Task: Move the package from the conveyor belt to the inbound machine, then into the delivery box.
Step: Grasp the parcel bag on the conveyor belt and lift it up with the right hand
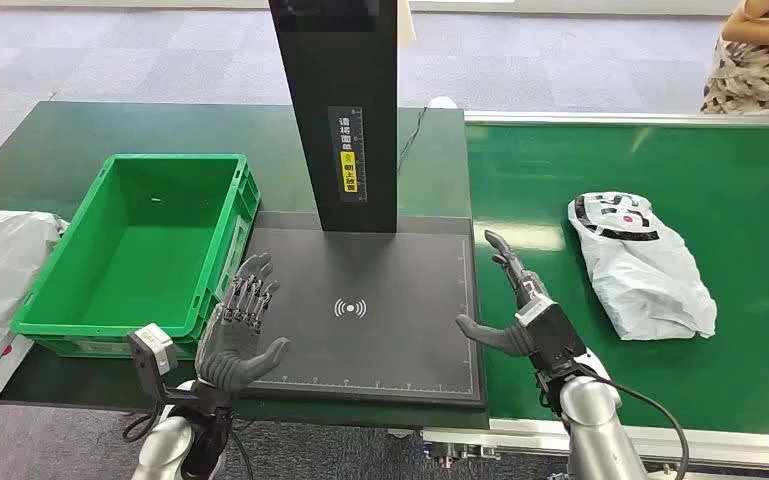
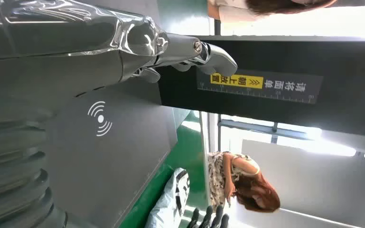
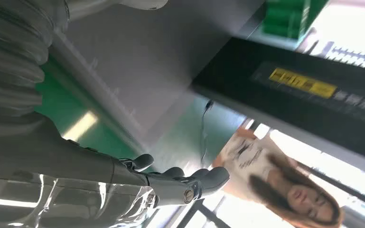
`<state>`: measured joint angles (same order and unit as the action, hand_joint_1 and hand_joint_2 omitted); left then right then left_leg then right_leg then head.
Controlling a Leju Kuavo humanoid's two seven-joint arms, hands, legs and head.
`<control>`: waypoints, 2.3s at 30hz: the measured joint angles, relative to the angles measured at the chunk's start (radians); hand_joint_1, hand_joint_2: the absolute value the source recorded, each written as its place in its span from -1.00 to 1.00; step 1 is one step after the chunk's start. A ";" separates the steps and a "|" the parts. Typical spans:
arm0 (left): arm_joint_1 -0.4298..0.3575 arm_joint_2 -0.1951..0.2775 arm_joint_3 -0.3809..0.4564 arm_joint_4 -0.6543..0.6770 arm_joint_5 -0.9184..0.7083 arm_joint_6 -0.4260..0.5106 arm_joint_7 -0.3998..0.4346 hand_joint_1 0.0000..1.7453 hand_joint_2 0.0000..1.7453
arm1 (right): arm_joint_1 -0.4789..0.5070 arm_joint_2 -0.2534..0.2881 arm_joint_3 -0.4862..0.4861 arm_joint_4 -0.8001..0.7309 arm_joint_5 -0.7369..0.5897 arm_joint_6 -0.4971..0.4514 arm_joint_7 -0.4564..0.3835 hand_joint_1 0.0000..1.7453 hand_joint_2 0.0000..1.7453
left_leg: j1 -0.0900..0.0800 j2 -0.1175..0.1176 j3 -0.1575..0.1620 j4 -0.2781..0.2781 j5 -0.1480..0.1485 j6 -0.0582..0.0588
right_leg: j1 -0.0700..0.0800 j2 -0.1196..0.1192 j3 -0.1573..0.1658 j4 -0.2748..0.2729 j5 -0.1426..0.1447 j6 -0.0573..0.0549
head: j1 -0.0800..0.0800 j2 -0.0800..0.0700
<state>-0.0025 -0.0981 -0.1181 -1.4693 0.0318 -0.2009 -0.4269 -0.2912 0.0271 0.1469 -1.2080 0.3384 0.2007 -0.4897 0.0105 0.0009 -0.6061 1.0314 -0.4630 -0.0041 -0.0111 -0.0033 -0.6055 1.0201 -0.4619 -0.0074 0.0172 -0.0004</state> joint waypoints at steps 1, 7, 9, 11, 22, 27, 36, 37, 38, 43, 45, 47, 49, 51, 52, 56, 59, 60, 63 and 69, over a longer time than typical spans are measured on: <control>-0.001 0.000 0.000 0.000 -0.001 -0.002 0.000 -1.00 1.00 | -0.011 -0.003 -0.001 0.009 0.014 -0.014 0.004 -1.00 1.00 | 0.000 0.000 0.000 0.000 0.000 0.000 | 0.000 0.000 0.000 0.000 0.000 0.000 | 0.000 0.000; -0.013 0.001 -0.009 0.008 -0.002 -0.017 -0.009 -1.00 1.00 | -0.161 -0.052 -0.023 0.154 0.192 -0.170 0.063 -1.00 1.00 | -0.001 0.000 0.000 0.001 0.001 0.001 | -0.001 0.000 0.000 0.000 0.001 0.000 | 0.000 0.000; -0.020 0.001 -0.015 0.012 0.003 -0.020 -0.011 -1.00 1.00 | -0.229 -0.076 -0.031 0.227 0.242 -0.225 0.076 -1.00 1.00 | -0.001 0.000 0.000 0.001 0.001 0.001 | -0.001 0.000 0.000 0.000 0.001 0.000 | 0.000 0.000; -0.023 0.001 -0.021 0.016 0.011 -0.024 -0.012 -1.00 1.00 | -0.296 -0.100 -0.040 0.305 0.275 -0.269 0.088 -1.00 1.00 | -0.001 0.000 0.000 0.001 0.001 0.001 | -0.001 0.000 0.000 0.000 0.001 0.000 | 0.000 0.000; -0.049 0.002 -0.027 0.037 0.022 -0.032 0.013 -1.00 1.00 | -0.531 -0.180 -0.071 0.693 0.446 -0.297 0.409 -1.00 1.00 | -0.001 0.000 0.000 0.001 0.001 0.001 | -0.001 0.000 0.000 0.000 0.001 0.000 | 0.000 0.000; -0.065 0.002 -0.027 0.050 0.021 -0.032 0.039 -1.00 1.00 | -0.550 -0.194 -0.074 0.790 0.486 -0.176 0.621 -1.00 1.00 | -0.001 0.000 0.000 0.001 0.001 0.001 | -0.001 0.000 0.000 0.000 0.001 0.000 | 0.000 0.000; -0.074 0.012 -0.027 0.070 0.019 -0.030 0.050 -1.00 1.00 | -0.512 -0.214 -0.084 0.862 0.507 0.019 0.729 -0.98 1.00 | -0.001 -0.001 0.000 0.001 0.001 0.001 | -0.001 0.000 0.000 0.000 0.001 0.000 | 0.000 0.000; -0.074 0.012 -0.027 0.071 0.018 -0.030 0.051 -1.00 1.00 | -0.506 -0.216 -0.085 0.864 0.506 0.033 0.726 -0.50 1.00 | -0.001 -0.001 0.000 0.001 0.001 0.001 | -0.001 0.000 0.000 0.000 0.000 0.000 | 0.000 0.000; -0.074 0.013 -0.026 0.073 0.018 -0.030 0.052 -1.00 1.00 | -0.500 -0.217 -0.086 0.865 0.504 0.044 0.721 0.00 1.00 | -0.001 -0.001 0.000 0.001 0.001 0.001 | -0.001 0.000 0.000 0.000 0.000 0.000 | 0.000 0.000; -0.067 0.019 -0.022 0.076 0.018 -0.030 0.056 -1.00 1.00 | -0.475 -0.224 -0.100 0.866 0.489 0.052 0.689 1.00 1.00 | 0.000 -0.001 0.001 0.001 0.001 0.001 | -0.001 -0.001 0.001 0.000 0.000 0.001 | 0.000 0.000; -0.061 0.020 -0.021 0.075 0.019 -0.030 0.056 -1.00 1.00 | -0.471 -0.227 -0.107 0.866 0.485 0.046 0.680 1.00 1.00 | 0.000 -0.001 0.001 0.001 0.001 0.001 | -0.001 -0.001 0.002 0.000 0.000 0.001 | 0.000 0.000; -0.054 0.021 -0.019 0.075 0.021 -0.029 0.058 -1.00 1.00 | -0.467 -0.228 -0.113 0.864 0.484 0.035 0.673 1.00 1.00 | 0.000 -0.001 0.002 0.001 0.001 0.001 | -0.001 -0.001 0.002 0.000 0.000 0.001 | 0.000 0.000; -0.046 0.022 -0.017 0.075 0.023 -0.028 0.061 -1.00 1.00 | -0.462 -0.228 -0.117 0.860 0.484 0.023 0.669 1.00 1.00 | 0.000 -0.001 0.002 0.001 0.001 0.001 | -0.001 -0.001 0.002 0.000 0.000 0.001 | 0.000 0.000; -0.039 0.022 -0.015 0.073 0.024 -0.027 0.067 -1.00 1.00 | -0.458 -0.228 -0.119 0.856 0.484 0.016 0.666 1.00 1.00 | 0.000 -0.001 0.002 0.001 0.001 0.001 | -0.001 -0.001 0.002 0.000 0.000 0.001 | 0.000 0.000; -0.037 0.023 -0.015 0.072 0.025 -0.027 0.071 -1.00 1.00 | -0.456 -0.228 -0.120 0.853 0.485 0.015 0.663 1.00 1.00 | 0.000 -0.001 0.002 0.001 0.001 0.001 | -0.001 -0.001 0.002 0.000 0.000 0.001 | 0.000 0.000; -0.030 0.023 -0.014 0.069 0.027 -0.027 0.081 -1.00 1.00 | -0.448 -0.228 -0.123 0.843 0.488 0.010 0.659 1.00 1.00 | 0.000 -0.001 0.002 0.001 0.001 0.001 | -0.001 -0.001 0.002 0.000 0.000 0.001 | 0.000 0.000; -0.024 0.023 -0.013 0.065 0.030 -0.027 0.083 -1.00 1.00 | -0.437 -0.228 -0.124 0.833 0.488 -0.005 0.654 1.00 1.00 | 0.000 -0.001 0.002 0.001 0.001 0.001 | -0.001 -0.001 0.002 0.000 0.000 0.001 | 0.000 0.000; -0.021 0.023 -0.011 0.062 0.032 -0.027 0.083 -1.00 1.00 | -0.432 -0.228 -0.125 0.828 0.486 -0.016 0.647 1.00 1.00 | 0.000 -0.001 0.002 0.001 0.001 0.001 | -0.001 -0.001 0.002 0.000 0.000 0.001 | 0.000 0.000; -0.010 0.022 -0.001 0.049 0.039 -0.029 0.085 -1.00 1.00 | -0.414 -0.227 -0.138 0.807 0.460 -0.074 0.590 1.00 1.00 | 0.000 -0.001 0.001 0.000 0.001 0.001 | -0.001 -0.001 0.002 0.000 0.000 0.001 | 0.000 0.000; 0.035 0.010 0.019 -0.007 0.014 0.014 0.069 -1.00 1.00 | -0.347 -0.196 -0.206 0.660 0.314 -0.238 0.314 1.00 1.00 | 0.000 -0.001 0.000 0.000 0.000 0.001 | -0.001 -0.001 0.001 0.000 0.000 0.001 | 0.000 0.000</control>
<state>0.0327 -0.0880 -0.0989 -1.4760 0.0454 -0.1873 -0.3575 -0.6383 -0.1686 -0.0591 -0.5482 0.6522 -0.0371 -0.1755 0.0101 -0.0003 -0.6058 1.0316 -0.4628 -0.0032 -0.0118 -0.0043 -0.6043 1.0203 -0.4618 -0.0069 0.0170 -0.0004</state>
